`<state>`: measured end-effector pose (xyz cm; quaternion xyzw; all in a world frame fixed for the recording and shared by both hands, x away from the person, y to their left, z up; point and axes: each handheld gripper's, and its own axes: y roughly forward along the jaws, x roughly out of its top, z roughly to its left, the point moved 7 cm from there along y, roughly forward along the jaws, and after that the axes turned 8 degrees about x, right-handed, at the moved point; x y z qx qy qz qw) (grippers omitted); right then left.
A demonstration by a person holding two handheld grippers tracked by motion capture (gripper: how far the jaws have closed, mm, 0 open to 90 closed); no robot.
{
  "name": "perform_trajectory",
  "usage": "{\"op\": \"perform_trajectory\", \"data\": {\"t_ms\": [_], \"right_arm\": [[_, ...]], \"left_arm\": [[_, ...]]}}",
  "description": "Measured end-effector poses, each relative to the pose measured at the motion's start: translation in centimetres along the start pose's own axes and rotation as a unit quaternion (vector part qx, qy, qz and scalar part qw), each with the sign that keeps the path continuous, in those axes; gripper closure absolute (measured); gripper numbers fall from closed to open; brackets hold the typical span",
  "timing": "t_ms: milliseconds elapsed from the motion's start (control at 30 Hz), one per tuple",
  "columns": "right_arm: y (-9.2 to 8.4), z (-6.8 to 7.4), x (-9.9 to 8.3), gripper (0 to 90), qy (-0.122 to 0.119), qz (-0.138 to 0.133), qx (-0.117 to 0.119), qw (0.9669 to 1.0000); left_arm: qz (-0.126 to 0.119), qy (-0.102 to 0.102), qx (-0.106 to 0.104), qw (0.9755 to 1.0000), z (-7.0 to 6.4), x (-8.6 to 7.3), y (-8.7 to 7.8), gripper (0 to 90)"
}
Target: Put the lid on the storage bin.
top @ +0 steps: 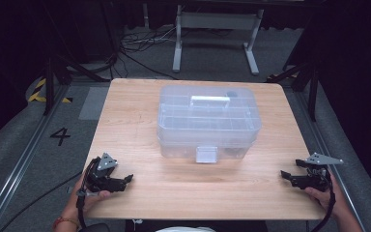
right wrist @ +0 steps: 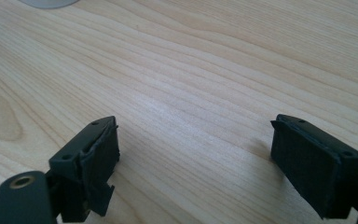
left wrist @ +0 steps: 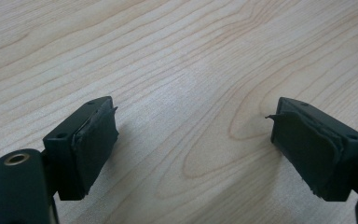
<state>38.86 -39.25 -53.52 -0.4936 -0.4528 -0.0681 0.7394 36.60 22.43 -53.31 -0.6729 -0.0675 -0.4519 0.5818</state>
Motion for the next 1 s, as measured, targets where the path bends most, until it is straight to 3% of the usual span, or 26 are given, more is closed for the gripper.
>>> {"op": "perform_trajectory", "data": {"t_ms": [200, 1000], "right_arm": [[0.13, -0.10, 0.06, 12.5, 0.017, 0.000, -0.021, 0.9996], [0.15, -0.13, 0.07, 11.8, 0.019, 0.000, -0.022, 0.9996]], "left_arm": [[0.000, -0.006, 0.008, 0.9999, 0.23, 0.16, 0.14, 15.0], [0.000, -0.012, 0.017, 0.9998, 0.33, 0.30, 0.33, 14.3]]}}
